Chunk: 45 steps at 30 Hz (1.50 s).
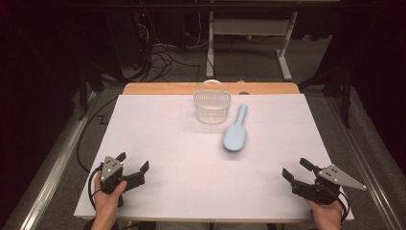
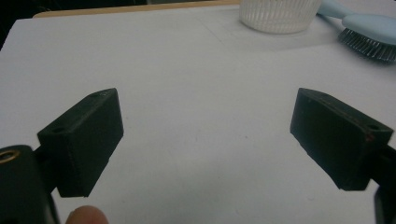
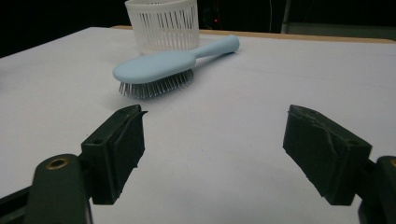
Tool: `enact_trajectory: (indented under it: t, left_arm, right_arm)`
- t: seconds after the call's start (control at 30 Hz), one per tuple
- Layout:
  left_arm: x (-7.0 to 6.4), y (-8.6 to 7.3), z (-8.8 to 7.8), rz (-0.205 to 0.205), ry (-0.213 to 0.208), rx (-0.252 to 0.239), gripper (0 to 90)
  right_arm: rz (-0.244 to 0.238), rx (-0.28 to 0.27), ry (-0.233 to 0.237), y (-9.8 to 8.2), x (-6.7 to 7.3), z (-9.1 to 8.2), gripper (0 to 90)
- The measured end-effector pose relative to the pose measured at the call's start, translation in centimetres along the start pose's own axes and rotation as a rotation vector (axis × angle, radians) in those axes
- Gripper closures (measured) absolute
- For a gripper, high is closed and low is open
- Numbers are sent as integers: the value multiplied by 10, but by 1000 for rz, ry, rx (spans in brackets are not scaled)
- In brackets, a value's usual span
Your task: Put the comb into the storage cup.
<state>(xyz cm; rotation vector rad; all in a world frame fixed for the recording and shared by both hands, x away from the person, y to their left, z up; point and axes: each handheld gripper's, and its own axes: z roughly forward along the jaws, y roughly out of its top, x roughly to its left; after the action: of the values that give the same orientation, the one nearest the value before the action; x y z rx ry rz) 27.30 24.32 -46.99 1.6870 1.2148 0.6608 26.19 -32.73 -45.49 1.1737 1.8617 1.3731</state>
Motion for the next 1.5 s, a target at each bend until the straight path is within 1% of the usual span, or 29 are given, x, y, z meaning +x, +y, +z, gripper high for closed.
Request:
enact_trajectory:
  t: [0.03, 0.07, 0.13, 0.17, 0.3, 0.4, 0.47, 0.53, 0.57, 0.6, 0.63, 0.8, 0.87, 0.97, 1.2, 1.5]
  left_arm:
    - [0, 0, -1, -4, 0, -4, 104]
    - [0, 0, 0, -4, 9, -6, 103]
    - [1, -1, 0, -3, 14, -2, 103]
    - [1, -1, 0, -13, 14, -2, 104]
    - [1, -1, 0, -6, 15, 3, 105]
    - [0, -1, 1, -10, 20, 10, 109]
    - [0, -1, 0, -14, 12, 5, 115]
    - [0, -1, -1, -18, 4, 2, 114]
    - [0, -2, -1, -18, -7, 6, 115]
    - [0, -2, -1, -18, -7, 6, 115]
    - [-1, -2, 0, -7, -12, 13, 114]
    - [-2, -2, 1, -7, -14, 11, 115]
    - [-2, -2, 1, -14, -13, 6, 116]
    - [-1, -2, 1, -15, -10, 5, 122]
    - [-2, -1, 1, -11, -8, 5, 126]
    - [-3, -1, 2, -12, -7, 5, 130]
  right_arm:
    - [0, 0, 0, 0, 0, 0, 216]
    - [2, -17, -2, 1, 0, -2, 218]
    - [8, -19, -2, 1, 0, -2, 218]
    - [13, -15, -1, 0, -1, -1, 218]
    - [14, -23, 3, 1, -1, -2, 217]
    - [19, -34, 7, 1, -1, -3, 217]
    - [24, -37, 11, 1, -2, -3, 217]
    - [27, -35, 5, 1, -1, -3, 218]
    - [32, -36, 1, 2, -1, -2, 218]
    - [32, -36, 1, 2, -1, -2, 218]
    - [36, -41, -5, 2, -1, -2, 219]
    - [49, -51, -8, 2, -2, -3, 218]
    - [55, -61, -6, 2, -2, -4, 217]
    - [58, -67, -5, 3, -2, -4, 216]
    - [47, -89, 4, 7, -1, -4, 218]
    - [44, -81, 10, 8, 1, 0, 226]
